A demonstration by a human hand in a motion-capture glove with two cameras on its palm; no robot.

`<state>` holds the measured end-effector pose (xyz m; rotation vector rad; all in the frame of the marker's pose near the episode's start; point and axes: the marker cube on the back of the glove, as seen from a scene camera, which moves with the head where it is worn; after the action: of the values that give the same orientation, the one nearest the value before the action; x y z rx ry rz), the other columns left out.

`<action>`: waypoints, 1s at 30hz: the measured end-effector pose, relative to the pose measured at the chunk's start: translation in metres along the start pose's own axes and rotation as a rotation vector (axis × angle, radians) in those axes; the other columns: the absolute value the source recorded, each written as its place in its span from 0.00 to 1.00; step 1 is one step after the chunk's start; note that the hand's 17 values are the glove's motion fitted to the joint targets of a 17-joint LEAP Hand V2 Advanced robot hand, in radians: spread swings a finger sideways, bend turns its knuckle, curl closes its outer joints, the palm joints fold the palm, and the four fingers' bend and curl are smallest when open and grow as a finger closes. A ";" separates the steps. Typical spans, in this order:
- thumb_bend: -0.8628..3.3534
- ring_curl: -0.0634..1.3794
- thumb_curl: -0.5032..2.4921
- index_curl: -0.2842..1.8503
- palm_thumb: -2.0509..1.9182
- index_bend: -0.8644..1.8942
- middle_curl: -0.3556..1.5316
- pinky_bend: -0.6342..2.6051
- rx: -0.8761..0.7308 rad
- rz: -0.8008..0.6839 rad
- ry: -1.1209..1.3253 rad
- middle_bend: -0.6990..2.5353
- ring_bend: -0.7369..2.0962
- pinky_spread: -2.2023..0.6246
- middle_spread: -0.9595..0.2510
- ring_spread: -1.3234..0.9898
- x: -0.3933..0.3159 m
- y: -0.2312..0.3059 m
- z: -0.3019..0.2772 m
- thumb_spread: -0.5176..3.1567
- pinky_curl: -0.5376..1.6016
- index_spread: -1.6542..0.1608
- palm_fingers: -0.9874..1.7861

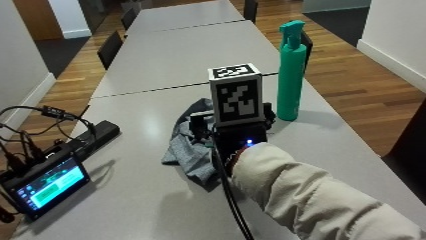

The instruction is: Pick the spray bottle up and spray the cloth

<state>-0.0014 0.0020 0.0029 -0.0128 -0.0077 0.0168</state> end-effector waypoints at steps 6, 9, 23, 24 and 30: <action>0.50 0.32 0.27 0.30 0.73 0.43 0.38 0.43 0.015 -0.026 -0.046 0.44 0.54 0.71 0.73 0.51 0.002 0.010 -0.001 0.26 0.44 0.82 0.84; 0.51 0.33 0.28 0.30 0.72 0.43 0.39 0.44 0.077 -0.063 -0.135 0.43 0.54 0.70 0.73 0.51 0.012 0.024 -0.005 0.27 0.44 0.81 0.83; 0.42 0.37 0.28 0.28 0.67 0.35 0.40 0.50 0.456 -0.183 -1.205 0.38 0.52 0.70 0.74 0.52 0.149 0.021 0.000 0.32 0.50 0.79 0.60; 0.41 0.37 0.28 0.28 0.67 0.35 0.40 0.48 0.469 -0.142 -1.239 0.37 0.50 0.70 0.75 0.52 0.163 0.011 0.012 0.33 0.50 0.78 0.56; 0.38 0.33 0.28 0.29 0.68 0.38 0.41 0.35 0.460 0.025 -1.370 0.38 0.43 0.75 0.79 0.53 0.211 -0.029 0.073 0.33 0.45 0.74 0.36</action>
<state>0.2096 -0.0223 0.0779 0.4608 -1.3725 0.0497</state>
